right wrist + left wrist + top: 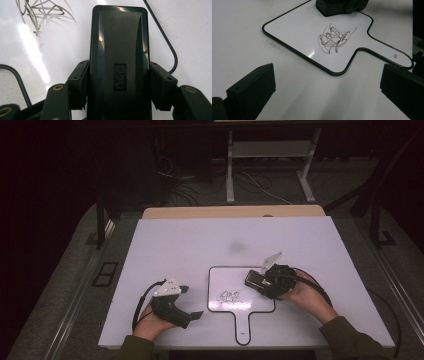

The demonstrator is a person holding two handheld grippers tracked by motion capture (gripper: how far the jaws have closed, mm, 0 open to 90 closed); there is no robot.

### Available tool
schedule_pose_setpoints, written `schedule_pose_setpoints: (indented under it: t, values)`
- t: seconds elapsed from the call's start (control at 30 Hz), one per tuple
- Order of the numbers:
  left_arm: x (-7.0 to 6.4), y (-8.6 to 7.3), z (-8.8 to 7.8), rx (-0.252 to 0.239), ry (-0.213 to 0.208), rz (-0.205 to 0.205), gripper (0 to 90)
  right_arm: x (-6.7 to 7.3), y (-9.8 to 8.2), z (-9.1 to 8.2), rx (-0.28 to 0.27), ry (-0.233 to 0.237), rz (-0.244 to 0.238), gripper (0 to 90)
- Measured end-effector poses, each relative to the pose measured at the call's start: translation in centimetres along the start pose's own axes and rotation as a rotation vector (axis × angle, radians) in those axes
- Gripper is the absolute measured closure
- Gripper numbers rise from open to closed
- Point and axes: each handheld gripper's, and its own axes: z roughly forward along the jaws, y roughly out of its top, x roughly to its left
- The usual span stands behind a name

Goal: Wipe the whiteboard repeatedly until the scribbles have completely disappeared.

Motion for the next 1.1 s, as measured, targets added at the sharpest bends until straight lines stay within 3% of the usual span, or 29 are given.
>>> schedule_pose_setpoints:
  t: [0.1, 0.4, 0.77, 0.97, 1.1]
  values:
    - [0.0, 0.0, 0.0, 0.000, -0.001, 0.000, 0.0, 0.3, 0.0, -0.1, 0.008, -0.006, -0.012, 38.6]
    - [0.0, 0.0, 0.0, 0.002, -0.001, 0.003, 0.0, 1.9, -0.2, -0.5, 0.019, 0.036, -0.032, 38.6]
    - [-0.1, 0.0, 0.1, 0.006, -0.003, 0.001, 0.0, 3.9, 0.9, -0.1, 0.014, 0.089, -0.091, 38.6]
    - [-0.1, 0.0, 0.1, 0.007, -0.006, 0.001, 0.0, 5.0, 1.9, 0.3, 0.009, 0.103, -0.146, 38.6]
    - [-0.1, 0.0, 0.1, 0.005, -0.004, 0.001, 0.0, 4.9, 2.3, 0.4, 0.016, 0.102, -0.129, 38.6]
